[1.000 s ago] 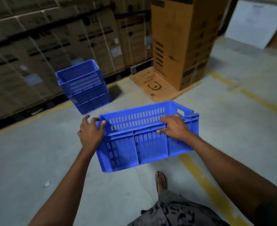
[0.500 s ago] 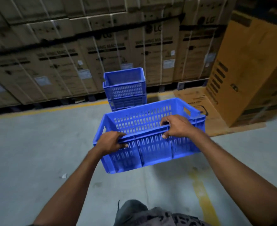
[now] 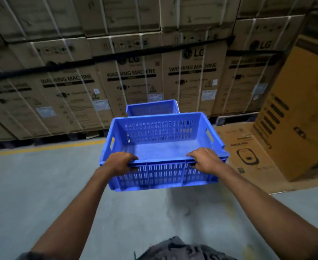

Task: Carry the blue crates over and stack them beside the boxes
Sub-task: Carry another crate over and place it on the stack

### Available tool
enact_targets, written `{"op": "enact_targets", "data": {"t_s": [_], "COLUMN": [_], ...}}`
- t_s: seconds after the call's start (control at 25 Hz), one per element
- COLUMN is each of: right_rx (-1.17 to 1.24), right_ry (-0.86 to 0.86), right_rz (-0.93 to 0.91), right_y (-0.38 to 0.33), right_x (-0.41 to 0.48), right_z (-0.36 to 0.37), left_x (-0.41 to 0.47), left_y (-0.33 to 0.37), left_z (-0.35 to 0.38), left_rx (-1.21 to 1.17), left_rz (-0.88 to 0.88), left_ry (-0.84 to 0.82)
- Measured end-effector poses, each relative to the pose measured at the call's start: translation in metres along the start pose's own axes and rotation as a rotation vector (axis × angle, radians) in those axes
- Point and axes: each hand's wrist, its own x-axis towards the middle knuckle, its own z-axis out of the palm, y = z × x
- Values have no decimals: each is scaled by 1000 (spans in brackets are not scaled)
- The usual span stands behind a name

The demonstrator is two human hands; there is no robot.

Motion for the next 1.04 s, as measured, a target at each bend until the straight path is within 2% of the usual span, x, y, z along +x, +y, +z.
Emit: {"op": "enact_targets", "data": {"t_s": [0.36, 0.68, 0.84, 1.04], "right_rx": [-34, -71, -83, -115], "right_ry": [-38, -99, -87, -78], "right_rz": [52, -23, -91, -69], "right_y": [67, 168, 182, 183], "right_x": [209, 424, 520, 603], "right_z": [-31, -45, -72, -48], "left_x": [201, 397, 464, 530], "left_y": [-95, -160, -207, -258], "left_z": [-52, -72, -88, -61], "left_rx": [-36, -76, -126, -109], "left_rz": [79, -18, -52, -79], "left_ry": [-72, -77, -29, 35]}}
